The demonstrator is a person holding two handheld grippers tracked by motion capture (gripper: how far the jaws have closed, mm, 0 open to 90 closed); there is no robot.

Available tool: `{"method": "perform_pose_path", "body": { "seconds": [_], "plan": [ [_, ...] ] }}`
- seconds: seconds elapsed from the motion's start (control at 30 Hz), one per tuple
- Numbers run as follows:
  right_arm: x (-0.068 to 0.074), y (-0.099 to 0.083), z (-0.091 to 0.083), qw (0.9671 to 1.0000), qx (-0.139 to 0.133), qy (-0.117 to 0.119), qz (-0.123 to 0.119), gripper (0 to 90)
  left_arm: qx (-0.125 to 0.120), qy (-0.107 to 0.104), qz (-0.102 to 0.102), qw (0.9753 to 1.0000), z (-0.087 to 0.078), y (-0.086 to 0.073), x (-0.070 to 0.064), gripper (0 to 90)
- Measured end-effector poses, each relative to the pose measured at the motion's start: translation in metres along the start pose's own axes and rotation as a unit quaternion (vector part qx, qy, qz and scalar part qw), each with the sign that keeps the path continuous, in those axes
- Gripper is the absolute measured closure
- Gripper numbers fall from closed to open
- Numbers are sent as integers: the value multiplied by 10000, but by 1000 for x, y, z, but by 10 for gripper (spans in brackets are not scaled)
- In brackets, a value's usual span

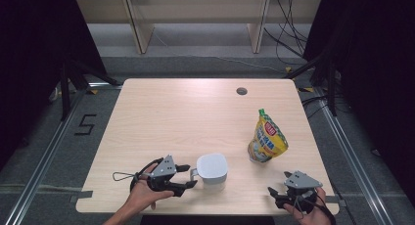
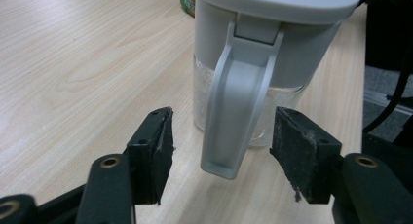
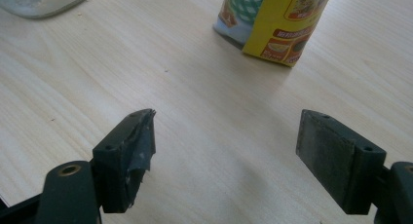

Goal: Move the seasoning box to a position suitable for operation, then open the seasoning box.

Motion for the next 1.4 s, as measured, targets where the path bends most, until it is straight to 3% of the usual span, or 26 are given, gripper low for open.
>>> {"method": "perform_pose_path", "body": {
  "seconds": [0.3, 0.33, 0.47, 0.5, 0.53, 0.57, 0.7, 0.73, 0.77, 0.8, 0.87, 0.97, 1.03, 1.1, 1.13, 1.17, 1.2, 1.27, 1.37, 1.4],
  "plan": [
    [1, 0, 0, 10000, 15, 68, 44, 231, 32, 19, -7, 10000, -12, 8, -3, 332],
    [1, 0, 0, 10000, 11, 59, 35, 231, 92, 34, -146, 9998, -14, 8, -4, 324],
    [-1, -1, 0, 10000, -25, -6, 7, 231, 87, 39, -147, 9998, -18, 12, -2, 314],
    [-1, -1, 0, 10000, -24, 5, 17, 231, 145, 81, -47, 9999, -20, 13, 0, 309],
    [-1, -1, -1, 10000, -28, 18, 30, 231, 82, 48, -171, 9998, -21, 15, -2, 306],
    [-1, -1, -1, 10000, -32, 21, 29, 231, 80, 75, -110, 9999, -22, 17, -1, 304],
    [-2, -2, 0, 10000, -39, 57, 56, 231, -22, 63, -229, 9997, -28, 26, -4, 292],
    [-2, -2, 1, 9999, -20, 100, 91, 232, -82, 100, -180, 9998, -30, 28, -3, 291],
    [-2, -3, 1, 9998, -1, 101, 156, 231, -109, 190, -293, 9993, -33, 30, -4, 291],
    [-1, -3, 1, 9996, -4, 81, 269, 231, -192, 160, -190, 9995, -34, 33, -2, 291],
    [-6, -4, 1, 10000, -30, 43, 54, 231, -272, 193, -319, 9989, -36, 35, -2, 297],
    [-5, -5, 0, 9998, -37, 21, 186, 231, -359, 183, -339, 9986, -39, 38, -1, 396],
    [-7, -5, 0, 10000, -39, 13, 74, 231, -393, 164, -325, 9986, -39, 38, -1, 444],
    [-5, -4, 0, 9999, -31, 34, 114, 231, -357, 162, -216, 9990, -40, 38, -1, 508],
    [-5, -4, 0, 10000, -37, 37, 60, 231, -367, 215, -294, 9987, -39, 37, -2, 541],
    [-6, -4, 0, 10000, -30, 34, 14, 231, -353, 195, -111, 9991, -39, 37, 0, 578],
    [-3, -4, 0, 9998, -15, 31, 190, 231, -330, 286, -78, 9990, -39, 36, -1, 600],
    [-3, -4, 0, 9999, -15, 62, 110, 232, -332, 396, 106, 9986, -39, 35, -2, 670],
    [-5, -3, 1, 10000, -31, 39, 38, 232, -458, 355, 77, 9983, -38, 37, -4, 760],
    [-3, -3, 1, 9999, -1, 62, 136, 232, -459, 333, 89, 9984, -39, 37, -5, 787]
  ]
}}
Point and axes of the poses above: each handheld gripper's, and its own axes: z roughly forward along the jaws, y roughly out of its top, x roughly to its left, the point moved 3 cm from there along z, roughly forward along the jaws, and after that the axes turned 7 degrees about y, right-handed, at the moved point
